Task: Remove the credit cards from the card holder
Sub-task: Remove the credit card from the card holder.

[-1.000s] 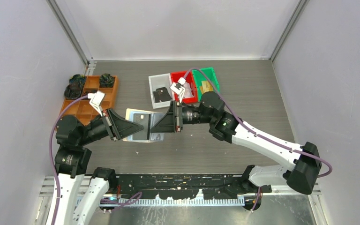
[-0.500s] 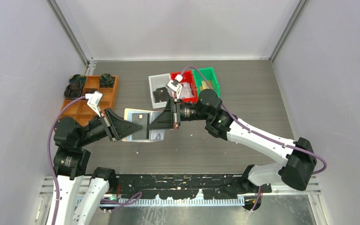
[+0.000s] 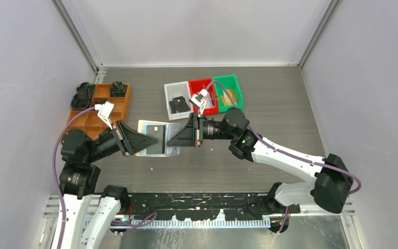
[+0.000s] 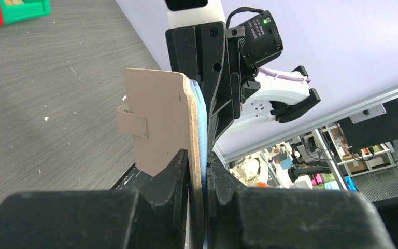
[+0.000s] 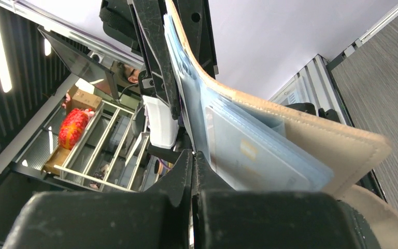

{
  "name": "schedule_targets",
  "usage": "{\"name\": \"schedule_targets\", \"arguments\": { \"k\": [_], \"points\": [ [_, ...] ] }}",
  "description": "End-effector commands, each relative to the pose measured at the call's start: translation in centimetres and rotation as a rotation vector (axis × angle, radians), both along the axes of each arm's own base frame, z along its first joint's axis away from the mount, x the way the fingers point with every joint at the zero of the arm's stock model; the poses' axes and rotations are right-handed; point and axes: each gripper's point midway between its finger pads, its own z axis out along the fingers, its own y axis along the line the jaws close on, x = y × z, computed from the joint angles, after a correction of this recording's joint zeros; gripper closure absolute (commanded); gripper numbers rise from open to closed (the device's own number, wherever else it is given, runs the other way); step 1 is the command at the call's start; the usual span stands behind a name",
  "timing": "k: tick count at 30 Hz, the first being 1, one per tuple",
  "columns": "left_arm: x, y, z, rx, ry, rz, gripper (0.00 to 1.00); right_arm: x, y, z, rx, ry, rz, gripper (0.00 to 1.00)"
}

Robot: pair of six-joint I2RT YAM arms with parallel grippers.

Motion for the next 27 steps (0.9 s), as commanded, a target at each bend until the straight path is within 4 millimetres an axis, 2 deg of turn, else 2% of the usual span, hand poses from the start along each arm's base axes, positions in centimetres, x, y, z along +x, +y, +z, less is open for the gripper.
{"name": "schedule_targets", "arguments": {
  "k": [1,2,3,4,5,16,25,27],
  "points": [
    [-0.4,0.1,2.0,-0.009,-0.091,0.009,0.93,-0.5,-1.2,3.6,0.116,-0.069,-0.024,0.96],
    [-0.3,0.1,2.0,-0.008,-0.090,0.011,0.93,-0.4,-1.1,3.7,0.115,-0.069,-0.024,0.94],
    [-0.3,0.1,1.9,-0.008,-0.087,0.012,0.93,-0.3,-1.0,3.8,0.114,-0.068,-0.023,0.88],
    [-0.2,0.1,1.8,-0.008,-0.086,0.012,0.93,-0.2,-0.8,4.0,0.114,-0.069,-0.023,0.77],
    [-0.2,0.1,1.8,-0.008,-0.083,0.013,0.93,-0.2,-0.7,4.1,0.114,-0.073,-0.021,0.73],
    [-0.3,0.1,1.8,-0.007,-0.083,0.012,0.92,0.4,0.7,4.0,0.059,-0.091,-0.010,0.72],
    [-0.7,0.1,2.3,-0.014,-0.095,0.004,0.92,0.4,1.7,2.8,0.008,-0.104,-0.017,0.71],
    [-0.8,0.1,2.4,-0.017,-0.096,-0.001,0.92,0.3,1.8,2.6,-0.008,-0.101,-0.010,0.68]
  ]
}}
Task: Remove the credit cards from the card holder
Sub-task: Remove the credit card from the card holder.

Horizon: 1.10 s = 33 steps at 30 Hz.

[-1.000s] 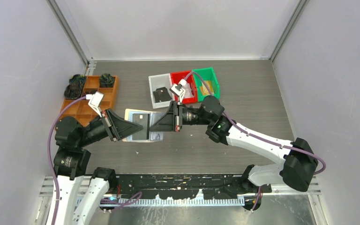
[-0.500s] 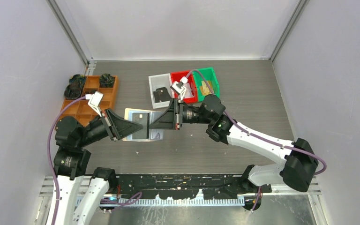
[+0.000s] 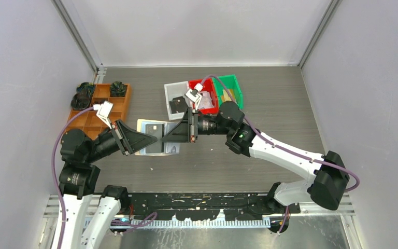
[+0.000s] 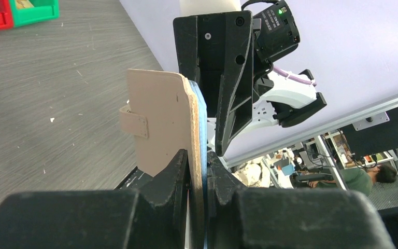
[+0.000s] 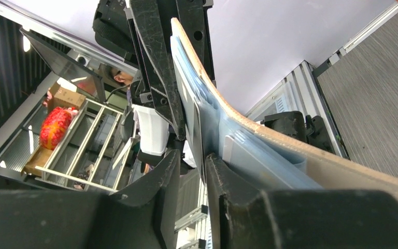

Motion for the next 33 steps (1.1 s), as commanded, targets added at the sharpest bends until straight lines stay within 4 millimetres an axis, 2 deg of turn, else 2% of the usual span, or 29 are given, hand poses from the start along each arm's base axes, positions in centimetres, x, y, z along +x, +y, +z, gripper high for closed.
{"name": "schedule_targets", "arguments": {
  "k": [1,5,7,11,13,18,22,28,33],
  "points": [
    [-1.3,0.0,2.6,-0.017,-0.105,-0.024,0.92,-0.4,0.7,1.6,0.022,-0.062,0.002,0.66],
    [-1.3,0.0,2.5,-0.018,-0.113,-0.022,0.90,-0.5,1.4,2.0,0.026,-0.079,0.001,0.66],
    [-1.2,0.0,2.2,-0.013,-0.107,-0.021,0.90,-0.8,1.8,2.3,0.037,-0.083,0.016,0.70],
    [-1.4,0.0,2.2,-0.011,-0.111,-0.020,0.91,-1.1,2.1,2.7,0.069,-0.081,0.028,0.92],
    [-1.4,0.0,2.4,-0.013,-0.114,-0.019,0.91,-1.3,1.8,2.9,0.091,-0.083,0.029,0.99],
    [-1.6,0.0,2.7,-0.022,-0.104,-0.024,0.90,-1.9,0.8,2.9,0.136,-0.096,0.022,0.99],
    [-1.6,0.0,2.9,-0.033,-0.091,-0.028,0.85,-2.2,0.1,2.8,0.192,-0.092,0.015,0.99],
    [-1.5,-0.1,3.5,-0.065,-0.073,-0.022,0.85,-2.0,0.0,2.5,0.246,-0.063,0.001,0.99],
    [-1.7,0.1,4.2,-0.073,-0.094,-0.006,0.86,-1.6,-0.2,1.5,0.237,-0.047,-0.027,0.99]
  ]
}}
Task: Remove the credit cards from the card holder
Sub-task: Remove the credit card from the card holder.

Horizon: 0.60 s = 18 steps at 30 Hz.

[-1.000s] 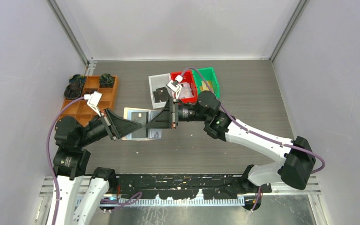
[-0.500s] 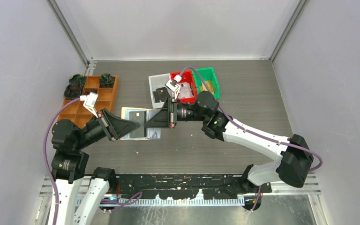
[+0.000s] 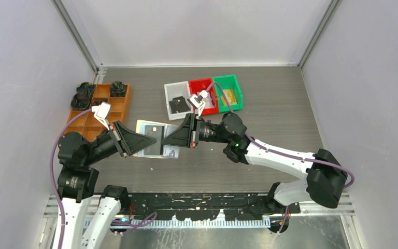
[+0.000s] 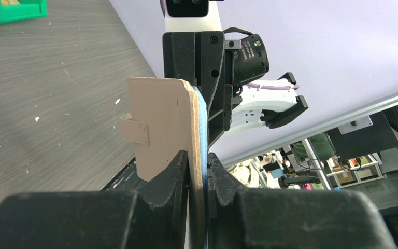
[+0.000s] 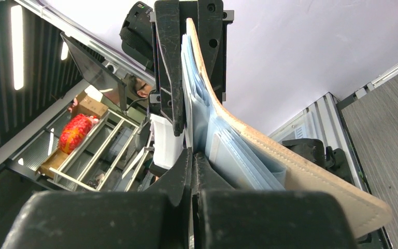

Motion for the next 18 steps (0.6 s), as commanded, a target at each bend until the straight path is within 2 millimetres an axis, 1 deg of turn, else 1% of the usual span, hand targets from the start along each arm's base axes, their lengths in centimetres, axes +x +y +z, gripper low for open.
{"name": "schedule_targets", "arguments": {
  "k": [1,8,11,18],
  "points": [
    [-0.9,0.0,3.4,-0.037,-0.118,-0.005,0.85,-0.5,-0.5,1.0,0.069,-0.018,-0.017,0.99],
    [-0.1,0.3,3.3,-0.036,-0.118,0.035,0.82,-0.4,-0.8,0.6,0.059,-0.017,-0.038,0.99],
    [0.1,0.3,3.3,-0.035,-0.123,0.047,0.79,-0.5,-0.8,0.6,0.056,-0.023,-0.040,0.99],
    [0.4,0.5,3.6,-0.035,-0.147,0.075,0.80,-0.2,-0.9,0.0,0.041,-0.012,-0.056,0.99]
  ]
}}
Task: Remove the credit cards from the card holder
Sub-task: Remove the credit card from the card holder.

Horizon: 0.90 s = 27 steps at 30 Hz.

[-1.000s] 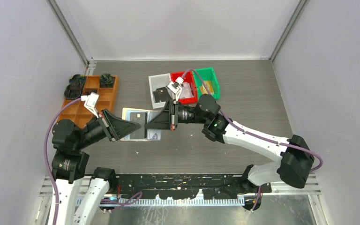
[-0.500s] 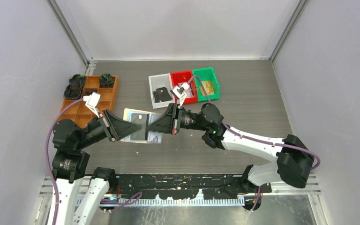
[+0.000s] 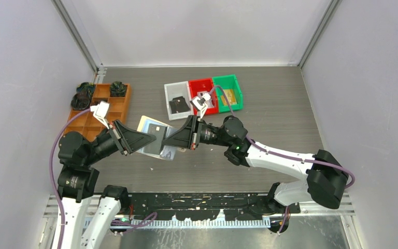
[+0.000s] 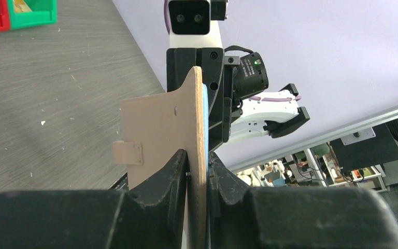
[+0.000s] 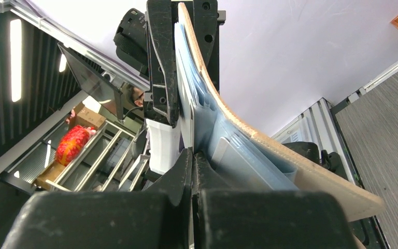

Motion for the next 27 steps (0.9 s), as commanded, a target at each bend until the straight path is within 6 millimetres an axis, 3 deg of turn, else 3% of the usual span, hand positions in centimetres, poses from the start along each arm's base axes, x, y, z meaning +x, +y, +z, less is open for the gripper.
{"name": "schedule_targets", "arguments": {
  "k": [1,10,16,25,27],
  "points": [
    [-0.3,0.3,3.5,-0.024,-0.161,0.033,0.80,-0.5,-0.6,0.7,0.021,-0.032,-0.008,0.99],
    [0.3,0.7,4.1,-0.027,-0.178,0.080,0.85,-0.2,-0.9,0.2,0.043,-0.020,-0.032,0.99],
    [0.6,1.0,4.7,-0.036,-0.192,0.117,0.87,0.8,-1.9,1.4,0.164,-0.004,-0.104,0.99],
    [0.7,1.2,5.3,-0.036,-0.211,0.134,0.88,0.4,-0.9,1.0,0.208,0.031,-0.064,0.99],
    [0.7,1.2,5.2,-0.033,-0.213,0.131,0.95,0.3,-1.1,1.2,0.211,0.025,-0.068,0.99]
  ]
}}
